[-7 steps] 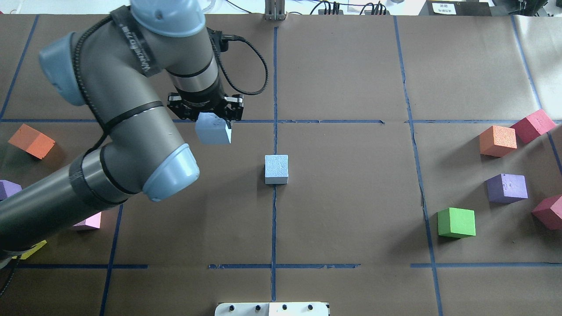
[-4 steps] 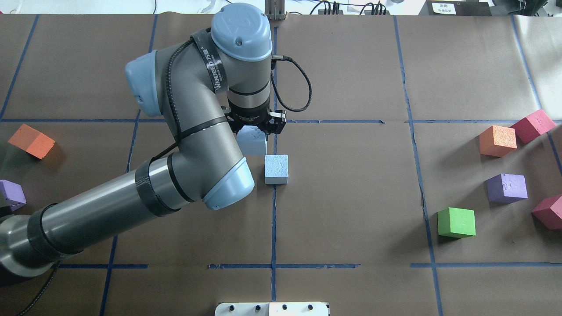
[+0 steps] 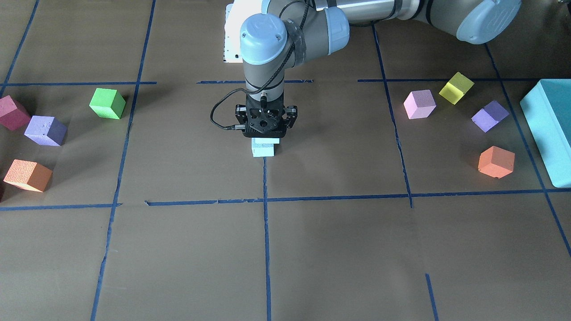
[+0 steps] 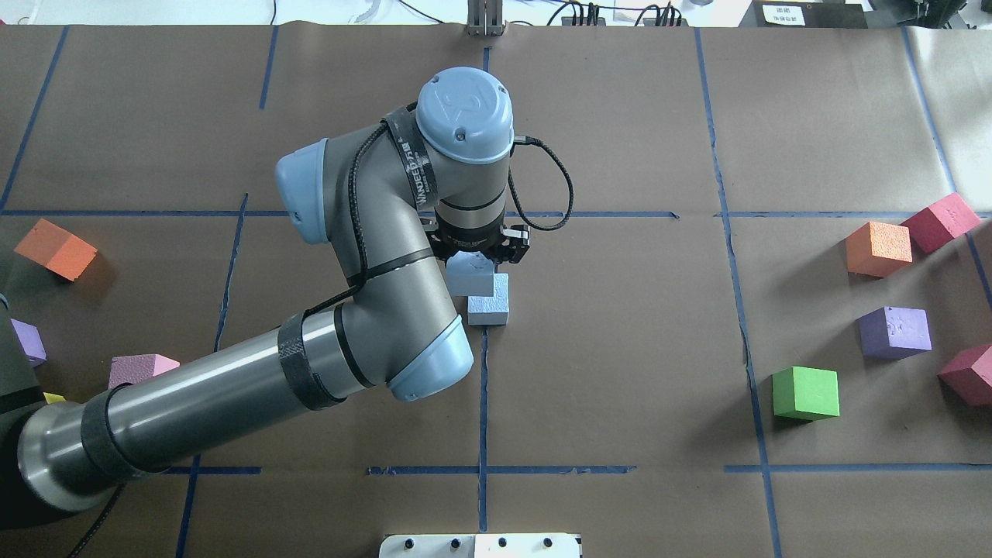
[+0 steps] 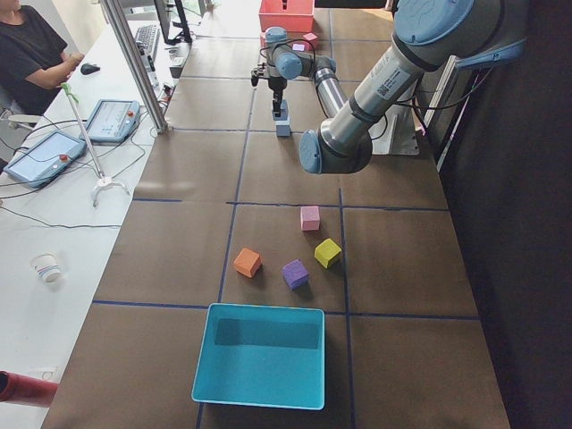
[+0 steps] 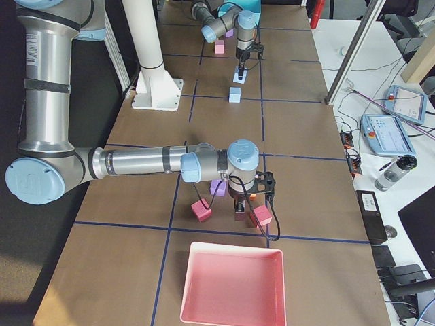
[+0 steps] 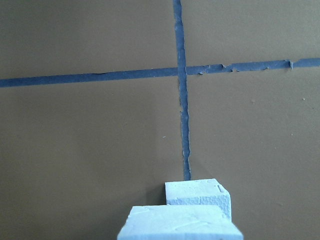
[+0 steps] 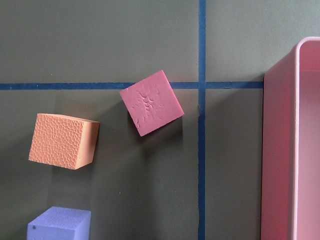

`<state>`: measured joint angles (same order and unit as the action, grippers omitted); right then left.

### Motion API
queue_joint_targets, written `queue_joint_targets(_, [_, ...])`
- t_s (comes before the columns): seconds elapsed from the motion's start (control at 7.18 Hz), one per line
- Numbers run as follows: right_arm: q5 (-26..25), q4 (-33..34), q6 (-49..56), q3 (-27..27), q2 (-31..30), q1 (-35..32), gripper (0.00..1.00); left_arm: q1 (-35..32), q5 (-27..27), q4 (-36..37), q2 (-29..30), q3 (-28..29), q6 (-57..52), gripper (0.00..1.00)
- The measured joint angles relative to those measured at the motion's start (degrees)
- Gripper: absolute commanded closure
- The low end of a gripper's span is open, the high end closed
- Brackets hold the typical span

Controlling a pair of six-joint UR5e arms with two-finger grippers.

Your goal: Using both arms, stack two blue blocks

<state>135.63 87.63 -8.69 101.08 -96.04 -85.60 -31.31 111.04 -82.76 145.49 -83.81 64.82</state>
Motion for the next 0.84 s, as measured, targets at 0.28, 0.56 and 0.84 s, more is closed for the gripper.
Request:
queue_joint_targets(0.28, [0.1, 0.0, -0.1, 0.0, 0.0, 0.0, 0.00, 0.7, -0.1, -2.1, 0.4, 1.8, 1.8, 0.94])
queue_joint_targets(0.56, [0.1, 0.0, -0.1, 0.0, 0.0, -0.1, 0.00, 0.8, -0.1, -2.4, 0.3, 2.3, 2.0, 0.01])
queue_joint_targets(0.84, [0.1, 0.0, -0.1, 0.1, 0.0, -0.2, 0.00, 0.8, -0.1, -2.7, 0.1, 2.2, 2.4, 0.00])
